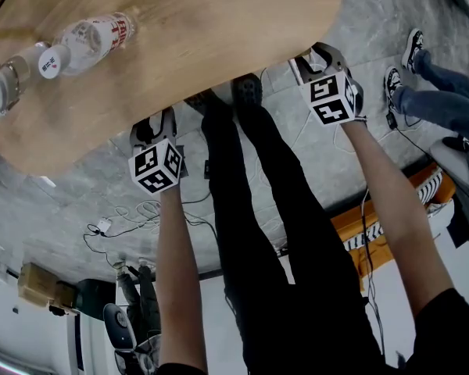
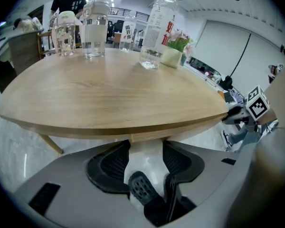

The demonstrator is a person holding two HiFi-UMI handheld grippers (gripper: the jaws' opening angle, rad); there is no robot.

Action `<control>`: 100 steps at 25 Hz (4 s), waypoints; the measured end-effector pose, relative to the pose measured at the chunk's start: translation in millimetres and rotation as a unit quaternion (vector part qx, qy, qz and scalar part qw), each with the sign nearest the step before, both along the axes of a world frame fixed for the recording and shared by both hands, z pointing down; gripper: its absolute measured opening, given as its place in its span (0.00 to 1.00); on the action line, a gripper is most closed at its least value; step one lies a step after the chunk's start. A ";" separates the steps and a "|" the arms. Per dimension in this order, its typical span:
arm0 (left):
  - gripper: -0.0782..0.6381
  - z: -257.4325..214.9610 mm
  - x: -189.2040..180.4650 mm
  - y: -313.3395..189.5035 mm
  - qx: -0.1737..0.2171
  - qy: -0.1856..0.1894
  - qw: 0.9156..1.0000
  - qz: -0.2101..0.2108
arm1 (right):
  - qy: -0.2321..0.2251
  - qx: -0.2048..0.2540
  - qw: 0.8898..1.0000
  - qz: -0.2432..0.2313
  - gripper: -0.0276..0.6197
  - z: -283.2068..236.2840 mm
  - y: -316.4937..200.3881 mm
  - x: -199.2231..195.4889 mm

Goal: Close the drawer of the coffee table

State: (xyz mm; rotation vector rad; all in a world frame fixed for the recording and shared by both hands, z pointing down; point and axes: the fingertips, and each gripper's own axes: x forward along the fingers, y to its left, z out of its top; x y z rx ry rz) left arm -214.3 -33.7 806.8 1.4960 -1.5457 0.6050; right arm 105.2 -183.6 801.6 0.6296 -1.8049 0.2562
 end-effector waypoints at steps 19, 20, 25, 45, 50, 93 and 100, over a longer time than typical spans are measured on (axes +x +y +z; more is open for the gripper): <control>0.32 -25.3 -1.7 12.9 -0.004 -0.008 1.000 -0.030 | -0.020 0.025 0.999 0.038 0.14 -36.3 -5.9 3.0; 0.31 -30.9 1.1 14.9 -0.003 -0.009 1.000 -0.029 | -0.025 0.028 0.998 0.041 0.13 -42.8 -6.0 3.6; 0.25 -79.1 14.9 18.4 0.025 -0.016 0.999 -0.044 | -0.060 0.042 0.996 0.048 0.09 -89.0 -3.8 1.0; 0.13 -367.0 48.4 47.5 0.181 -0.066 0.977 -0.089 | -0.252 0.093 0.962 0.054 0.06 -355.1 33.3 -35.9; 0.13 -441.4 42.2 80.1 0.238 -0.066 0.964 -0.095 | -0.300 0.118 0.946 0.026 0.06 -436.3 71.7 -55.3; 0.13 -746.4 74.8 296.7 0.457 -0.046 0.885 0.075 | -0.485 0.235 0.842 0.007 0.06 -750.0 359.8 -23.2; 0.13 -746.2 81.2 299.1 0.452 -0.045 0.888 0.073 | -0.480 0.234 0.845 0.012 0.06 -748.9 363.3 -11.6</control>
